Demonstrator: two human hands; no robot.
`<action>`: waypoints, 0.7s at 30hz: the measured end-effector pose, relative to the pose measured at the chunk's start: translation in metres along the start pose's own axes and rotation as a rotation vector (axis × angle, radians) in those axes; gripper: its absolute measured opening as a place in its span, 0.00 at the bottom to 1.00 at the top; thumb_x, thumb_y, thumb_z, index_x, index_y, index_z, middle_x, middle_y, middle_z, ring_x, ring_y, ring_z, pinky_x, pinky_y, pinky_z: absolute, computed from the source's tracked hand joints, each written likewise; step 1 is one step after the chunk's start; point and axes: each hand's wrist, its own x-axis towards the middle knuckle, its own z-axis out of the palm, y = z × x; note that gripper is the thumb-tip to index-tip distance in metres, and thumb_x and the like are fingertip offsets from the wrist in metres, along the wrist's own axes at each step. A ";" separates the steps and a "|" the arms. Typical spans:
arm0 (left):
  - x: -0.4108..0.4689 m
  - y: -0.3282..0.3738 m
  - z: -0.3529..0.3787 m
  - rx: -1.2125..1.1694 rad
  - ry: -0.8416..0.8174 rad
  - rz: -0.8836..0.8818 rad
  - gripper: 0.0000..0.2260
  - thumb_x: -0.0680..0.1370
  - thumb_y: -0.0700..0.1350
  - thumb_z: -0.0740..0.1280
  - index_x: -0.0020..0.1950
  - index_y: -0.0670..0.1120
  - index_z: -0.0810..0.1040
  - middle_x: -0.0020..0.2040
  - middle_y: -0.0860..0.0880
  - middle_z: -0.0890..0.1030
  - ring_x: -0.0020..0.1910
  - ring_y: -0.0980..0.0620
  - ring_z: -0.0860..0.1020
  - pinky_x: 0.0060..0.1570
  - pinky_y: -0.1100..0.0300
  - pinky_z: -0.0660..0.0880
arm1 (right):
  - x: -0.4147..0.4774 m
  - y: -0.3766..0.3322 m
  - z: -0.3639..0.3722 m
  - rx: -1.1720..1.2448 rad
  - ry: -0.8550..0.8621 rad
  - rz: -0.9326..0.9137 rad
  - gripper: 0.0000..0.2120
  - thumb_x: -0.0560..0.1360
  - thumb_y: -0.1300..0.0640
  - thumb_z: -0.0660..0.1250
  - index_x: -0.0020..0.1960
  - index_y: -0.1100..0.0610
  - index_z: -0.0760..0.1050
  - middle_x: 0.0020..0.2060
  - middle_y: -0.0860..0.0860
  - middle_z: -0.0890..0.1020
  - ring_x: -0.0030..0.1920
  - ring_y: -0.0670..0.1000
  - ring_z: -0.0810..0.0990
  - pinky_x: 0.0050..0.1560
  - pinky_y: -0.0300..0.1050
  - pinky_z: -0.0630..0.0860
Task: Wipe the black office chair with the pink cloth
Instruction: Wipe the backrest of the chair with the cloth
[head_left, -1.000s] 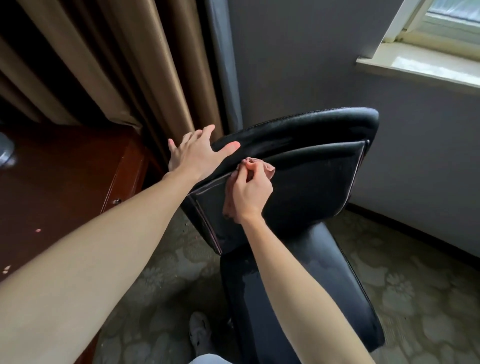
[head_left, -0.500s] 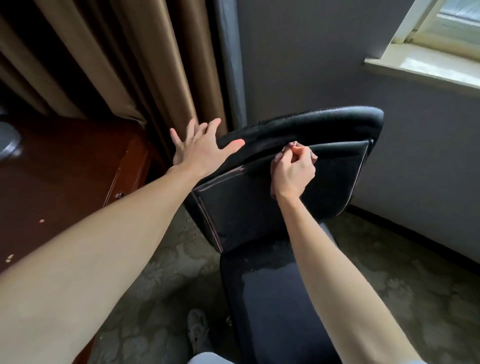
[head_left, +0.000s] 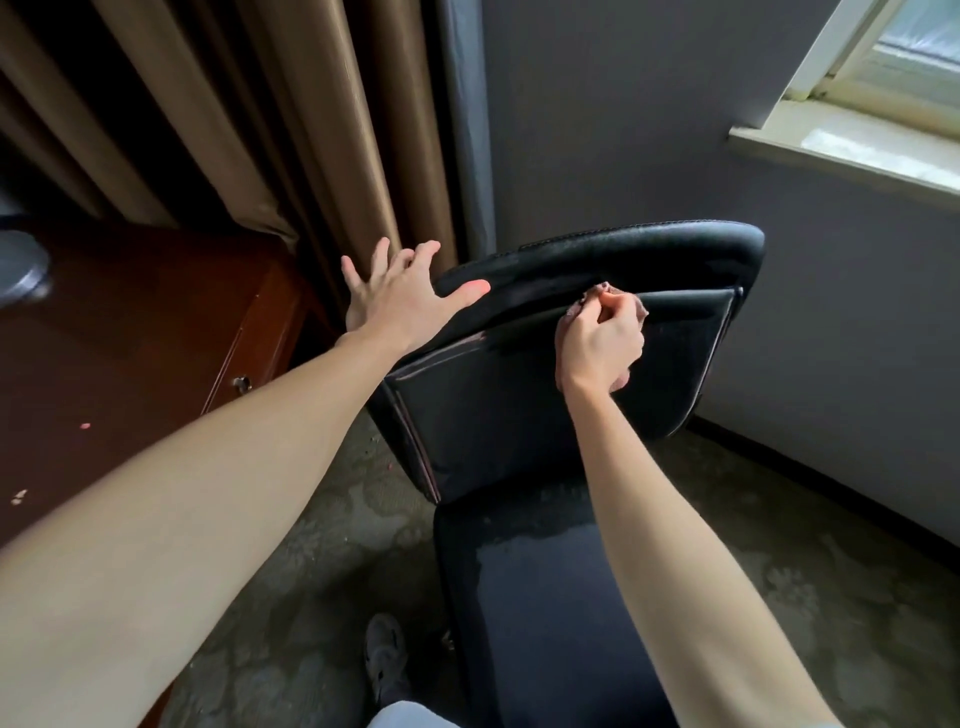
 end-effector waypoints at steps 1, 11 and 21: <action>0.001 0.000 0.001 0.010 0.006 0.005 0.42 0.71 0.78 0.49 0.78 0.54 0.60 0.78 0.49 0.64 0.80 0.46 0.46 0.74 0.35 0.38 | -0.011 -0.003 0.006 0.033 -0.006 -0.012 0.08 0.80 0.57 0.62 0.51 0.58 0.79 0.53 0.52 0.81 0.51 0.49 0.78 0.52 0.32 0.66; -0.002 -0.005 0.000 -0.006 0.030 0.016 0.41 0.71 0.77 0.51 0.76 0.53 0.63 0.75 0.50 0.68 0.80 0.45 0.47 0.74 0.35 0.40 | -0.114 -0.001 0.040 0.114 -0.314 -0.243 0.05 0.77 0.58 0.69 0.48 0.58 0.82 0.48 0.48 0.84 0.50 0.37 0.75 0.54 0.30 0.71; -0.001 0.001 -0.002 -0.017 0.009 0.013 0.40 0.72 0.77 0.52 0.76 0.53 0.63 0.76 0.49 0.67 0.80 0.45 0.47 0.75 0.36 0.39 | -0.063 -0.011 0.022 0.114 -0.196 -0.042 0.07 0.78 0.57 0.66 0.47 0.58 0.81 0.43 0.41 0.77 0.46 0.40 0.77 0.46 0.22 0.66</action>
